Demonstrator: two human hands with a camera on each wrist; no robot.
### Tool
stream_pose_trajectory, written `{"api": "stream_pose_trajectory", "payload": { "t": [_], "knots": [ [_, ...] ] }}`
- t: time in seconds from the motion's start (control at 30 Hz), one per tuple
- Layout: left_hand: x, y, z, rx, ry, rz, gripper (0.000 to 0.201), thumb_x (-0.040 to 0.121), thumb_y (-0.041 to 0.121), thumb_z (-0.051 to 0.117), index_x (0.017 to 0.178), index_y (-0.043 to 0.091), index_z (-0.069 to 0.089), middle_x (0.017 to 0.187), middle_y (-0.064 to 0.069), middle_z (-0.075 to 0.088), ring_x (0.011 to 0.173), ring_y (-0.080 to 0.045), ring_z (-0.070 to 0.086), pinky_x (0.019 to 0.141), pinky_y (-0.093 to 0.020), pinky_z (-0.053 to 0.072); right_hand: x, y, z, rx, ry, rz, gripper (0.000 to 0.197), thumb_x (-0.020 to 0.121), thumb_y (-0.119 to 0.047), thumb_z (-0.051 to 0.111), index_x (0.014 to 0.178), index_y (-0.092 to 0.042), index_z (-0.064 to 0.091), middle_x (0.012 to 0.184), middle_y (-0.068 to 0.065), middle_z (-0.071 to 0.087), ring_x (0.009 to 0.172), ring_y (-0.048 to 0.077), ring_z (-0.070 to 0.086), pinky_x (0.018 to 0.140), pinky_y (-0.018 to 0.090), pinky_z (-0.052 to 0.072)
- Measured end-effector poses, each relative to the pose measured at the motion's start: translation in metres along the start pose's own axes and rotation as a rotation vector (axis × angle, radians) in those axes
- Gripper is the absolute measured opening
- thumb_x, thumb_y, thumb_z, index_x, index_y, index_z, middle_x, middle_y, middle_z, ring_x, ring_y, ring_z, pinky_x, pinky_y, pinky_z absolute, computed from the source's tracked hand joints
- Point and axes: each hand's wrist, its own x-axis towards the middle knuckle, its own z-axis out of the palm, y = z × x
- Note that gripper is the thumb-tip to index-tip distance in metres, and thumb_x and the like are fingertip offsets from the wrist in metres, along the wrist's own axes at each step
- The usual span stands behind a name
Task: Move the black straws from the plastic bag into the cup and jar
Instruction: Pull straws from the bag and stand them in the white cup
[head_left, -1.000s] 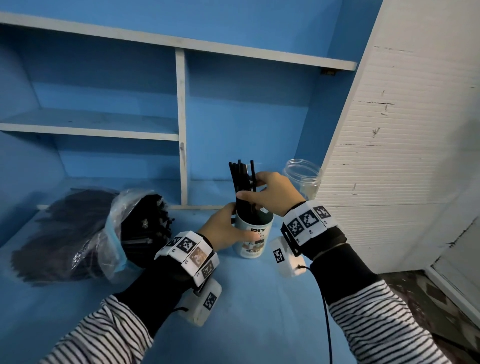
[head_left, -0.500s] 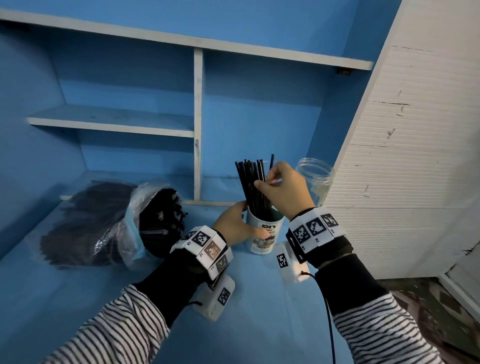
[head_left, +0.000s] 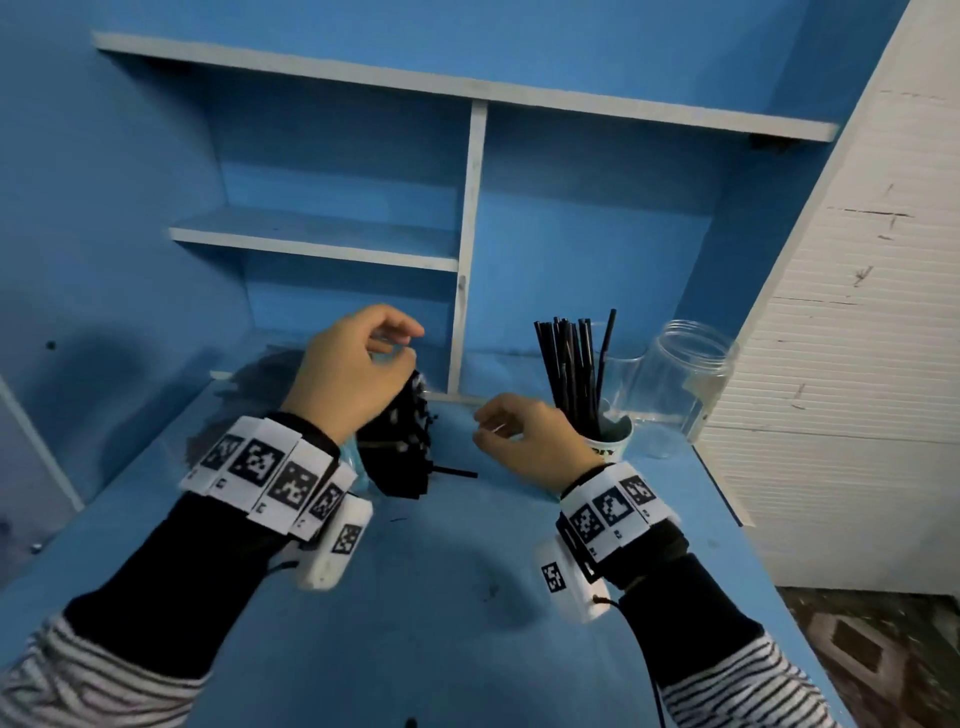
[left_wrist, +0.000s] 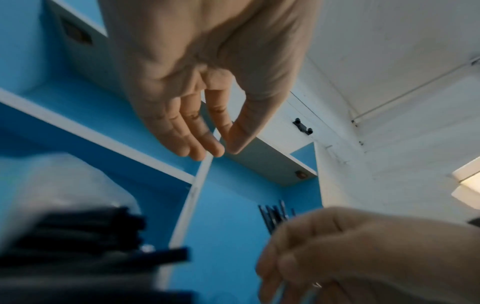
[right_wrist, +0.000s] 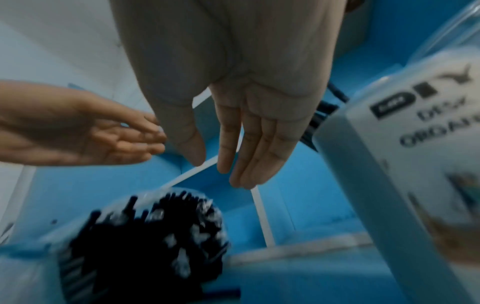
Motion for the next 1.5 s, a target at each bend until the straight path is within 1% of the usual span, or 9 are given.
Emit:
{"api": "stream_pose_trajectory", "payload": {
  "t": [0.13, 0.27, 0.6, 0.77, 0.9, 1.13, 1.27, 1.37, 1.5],
  "knots": [
    [0.001, -0.029, -0.022, 0.166, -0.053, -0.071, 0.023, 0.082, 0.012, 0.068, 0.098, 0.029, 0.066, 0.111, -0.002, 0.063, 0.102, -0.013, 0.056, 0.087, -0.028, 0.042, 0.003, -0.010, 0.025, 0.106, -0.112, -0.063, 0.038, 0.090, -0.017, 0.063, 0.128, -0.020, 0.055, 0.124, -0.003, 0.060, 0.112, 0.012, 0.058, 0.093, 0.023, 0.048],
    [-0.006, -0.054, -0.026, 0.160, -0.143, -0.134, 0.026, 0.080, 0.015, 0.072, 0.094, 0.037, 0.066, 0.106, 0.002, 0.069, 0.099, -0.016, 0.064, 0.093, -0.040, 0.051, 0.008, -0.031, 0.045, 0.200, -0.089, -0.195, 0.039, 0.088, -0.015, 0.066, 0.126, -0.020, 0.058, 0.124, 0.000, 0.061, 0.115, 0.011, 0.057, 0.098, 0.021, 0.046],
    [-0.010, -0.069, -0.033, 0.107, -0.087, -0.176, 0.035, 0.082, 0.013, 0.072, 0.100, 0.042, 0.068, 0.108, 0.006, 0.069, 0.101, -0.008, 0.063, 0.096, -0.035, 0.051, 0.022, -0.053, 0.068, -0.063, -0.034, -0.286, 0.033, 0.078, -0.015, 0.078, 0.110, -0.013, 0.072, 0.114, 0.008, 0.066, 0.106, 0.021, 0.060, 0.096, 0.024, 0.043],
    [-0.007, -0.064, -0.035, 0.100, -0.030, -0.178, 0.030, 0.084, 0.015, 0.071, 0.107, 0.033, 0.071, 0.106, 0.006, 0.068, 0.098, -0.007, 0.062, 0.088, -0.024, 0.047, 0.023, -0.052, 0.049, -0.019, -0.009, -0.209, 0.027, 0.083, -0.016, 0.073, 0.110, -0.019, 0.071, 0.110, 0.002, 0.069, 0.101, 0.015, 0.061, 0.088, 0.016, 0.042],
    [-0.006, -0.058, -0.037, 0.099, -0.009, -0.180, 0.029, 0.085, 0.015, 0.071, 0.111, 0.029, 0.070, 0.101, 0.009, 0.064, 0.093, -0.004, 0.059, 0.082, -0.020, 0.042, 0.025, -0.048, 0.045, 0.109, -0.003, -0.167, 0.027, 0.089, -0.015, 0.067, 0.114, -0.023, 0.068, 0.109, 0.001, 0.069, 0.101, 0.016, 0.064, 0.091, 0.024, 0.050],
    [-0.008, -0.053, -0.037, 0.085, -0.015, -0.177, 0.031, 0.086, 0.014, 0.070, 0.113, 0.029, 0.070, 0.104, 0.011, 0.064, 0.096, -0.004, 0.058, 0.086, -0.022, 0.044, 0.025, -0.048, 0.049, 0.110, -0.016, -0.211, 0.025, 0.088, -0.017, 0.068, 0.112, -0.025, 0.071, 0.110, -0.005, 0.070, 0.096, 0.005, 0.062, 0.078, 0.002, 0.044],
    [-0.008, -0.055, -0.038, 0.088, -0.025, -0.174, 0.032, 0.086, 0.014, 0.070, 0.114, 0.029, 0.069, 0.107, 0.011, 0.065, 0.096, -0.004, 0.058, 0.087, -0.022, 0.044, 0.025, -0.040, 0.031, 0.141, 0.028, -0.197, 0.023, 0.088, -0.014, 0.068, 0.108, -0.024, 0.073, 0.103, -0.009, 0.070, 0.097, 0.005, 0.063, 0.083, 0.006, 0.045],
    [-0.008, -0.056, -0.038, 0.081, -0.033, -0.173, 0.032, 0.086, 0.014, 0.070, 0.115, 0.028, 0.069, 0.112, 0.010, 0.066, 0.099, -0.005, 0.058, 0.091, -0.024, 0.045, 0.024, -0.033, 0.023, 0.184, 0.036, -0.190, 0.022, 0.089, -0.012, 0.066, 0.106, -0.025, 0.071, 0.098, -0.008, 0.070, 0.094, 0.009, 0.065, 0.087, 0.021, 0.051],
    [-0.008, -0.056, -0.036, 0.077, -0.035, -0.175, 0.032, 0.086, 0.014, 0.070, 0.114, 0.030, 0.069, 0.116, 0.008, 0.067, 0.101, -0.005, 0.059, 0.094, -0.026, 0.046, 0.025, -0.032, 0.033, 0.213, -0.030, -0.148, 0.040, 0.087, -0.030, 0.069, 0.126, -0.032, 0.058, 0.116, -0.011, 0.065, 0.109, 0.007, 0.061, 0.101, 0.033, 0.048]
  ]
}}
